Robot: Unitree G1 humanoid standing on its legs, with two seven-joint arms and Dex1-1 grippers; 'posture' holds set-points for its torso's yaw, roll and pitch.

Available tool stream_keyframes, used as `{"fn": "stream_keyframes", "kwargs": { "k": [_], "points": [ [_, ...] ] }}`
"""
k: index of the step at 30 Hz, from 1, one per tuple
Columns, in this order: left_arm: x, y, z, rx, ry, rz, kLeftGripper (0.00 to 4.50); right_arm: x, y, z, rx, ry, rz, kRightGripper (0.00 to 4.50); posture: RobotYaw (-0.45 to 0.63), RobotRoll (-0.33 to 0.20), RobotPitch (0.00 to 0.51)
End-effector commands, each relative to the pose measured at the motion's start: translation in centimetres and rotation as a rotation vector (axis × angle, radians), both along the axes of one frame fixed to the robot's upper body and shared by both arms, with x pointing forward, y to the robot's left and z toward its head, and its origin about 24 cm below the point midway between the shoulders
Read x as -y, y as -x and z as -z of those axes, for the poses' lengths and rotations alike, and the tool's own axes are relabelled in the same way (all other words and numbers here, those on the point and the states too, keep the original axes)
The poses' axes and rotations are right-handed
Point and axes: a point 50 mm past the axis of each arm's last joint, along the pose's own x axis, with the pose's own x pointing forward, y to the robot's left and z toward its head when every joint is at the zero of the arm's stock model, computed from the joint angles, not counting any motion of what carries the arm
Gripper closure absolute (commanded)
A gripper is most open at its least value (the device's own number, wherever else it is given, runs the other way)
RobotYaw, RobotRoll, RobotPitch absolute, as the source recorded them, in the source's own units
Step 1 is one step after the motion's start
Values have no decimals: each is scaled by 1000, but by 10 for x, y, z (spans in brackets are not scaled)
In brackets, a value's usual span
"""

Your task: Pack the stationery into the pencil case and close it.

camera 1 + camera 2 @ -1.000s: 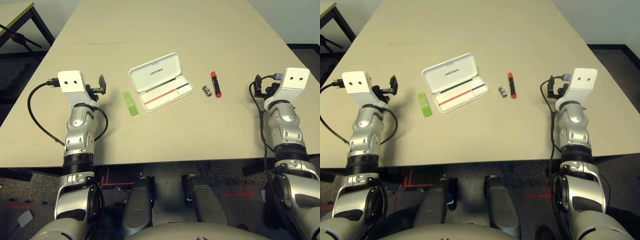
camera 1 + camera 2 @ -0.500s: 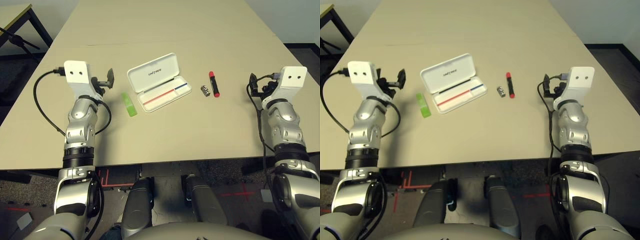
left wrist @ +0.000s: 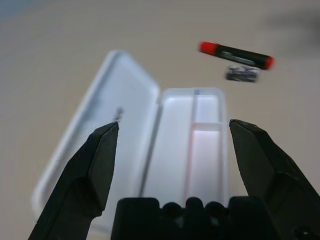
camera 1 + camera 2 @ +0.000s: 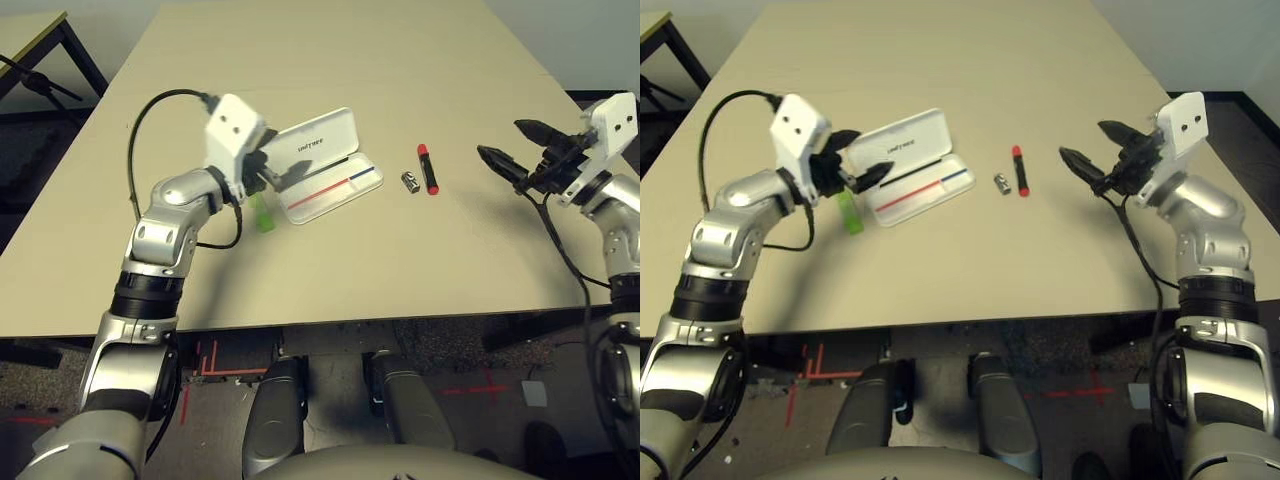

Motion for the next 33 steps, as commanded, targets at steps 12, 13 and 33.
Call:
{"fn": "stream_keyframes", "kwargs": {
  "k": [12, 13, 33],
  "points": [
    [37, -1, 31, -212, -259, 145, 47, -5, 22, 10, -133, 76, -357, 0, -109, 0, 153],
    [37, -2, 34, -222, -273, 141, 47, -4, 24, 10, -140, 76, -376, 0, -113, 0, 152],
    [40, -16, 69, -311, -407, 89, 1717, 6, 32, 12, -148, 83, -413, 0, -124, 0, 151]
  ]
}}
